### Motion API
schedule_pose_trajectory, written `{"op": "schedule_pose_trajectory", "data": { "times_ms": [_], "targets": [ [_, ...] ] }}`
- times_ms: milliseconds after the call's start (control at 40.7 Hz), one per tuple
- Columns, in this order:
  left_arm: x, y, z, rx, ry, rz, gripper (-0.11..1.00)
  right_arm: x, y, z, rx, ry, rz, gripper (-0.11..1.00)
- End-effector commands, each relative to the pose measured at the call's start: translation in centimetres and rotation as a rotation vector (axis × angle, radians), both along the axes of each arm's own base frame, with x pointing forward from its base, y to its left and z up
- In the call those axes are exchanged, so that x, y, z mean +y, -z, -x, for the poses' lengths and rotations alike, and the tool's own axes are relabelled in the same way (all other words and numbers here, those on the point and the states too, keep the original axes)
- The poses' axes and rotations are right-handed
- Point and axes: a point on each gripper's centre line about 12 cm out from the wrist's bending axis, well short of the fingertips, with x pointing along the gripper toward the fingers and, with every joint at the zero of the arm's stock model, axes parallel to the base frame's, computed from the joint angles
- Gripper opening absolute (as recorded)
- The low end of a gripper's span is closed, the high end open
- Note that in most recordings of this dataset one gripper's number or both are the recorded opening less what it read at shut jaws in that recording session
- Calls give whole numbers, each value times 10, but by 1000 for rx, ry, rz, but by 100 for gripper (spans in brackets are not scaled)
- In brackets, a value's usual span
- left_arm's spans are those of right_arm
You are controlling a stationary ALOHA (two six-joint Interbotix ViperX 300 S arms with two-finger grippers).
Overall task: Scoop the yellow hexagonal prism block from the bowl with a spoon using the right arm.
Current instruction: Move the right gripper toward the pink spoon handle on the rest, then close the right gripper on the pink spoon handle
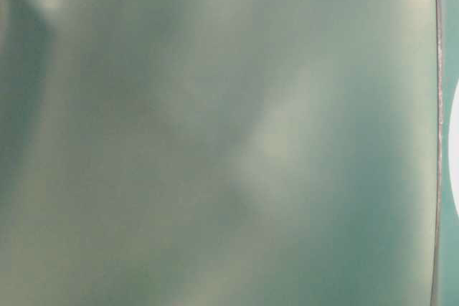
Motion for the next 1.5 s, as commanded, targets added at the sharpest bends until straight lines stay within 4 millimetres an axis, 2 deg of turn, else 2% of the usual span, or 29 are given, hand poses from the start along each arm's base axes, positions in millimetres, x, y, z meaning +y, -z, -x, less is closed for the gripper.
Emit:
{"op": "schedule_pose_trajectory", "data": {
  "times_ms": [0,393,1473],
  "targets": [
    [1,-8,-2,-24,-2,-2,-1,3,-2,-5,-18,-3,-3,50],
    [1,-8,-2,-23,-2,-2,-1,5,5,-4,10,-12,8,50],
    [1,-8,-2,-24,-2,-2,-1,5,7,0,21,-33,46,50]
  ]
}}
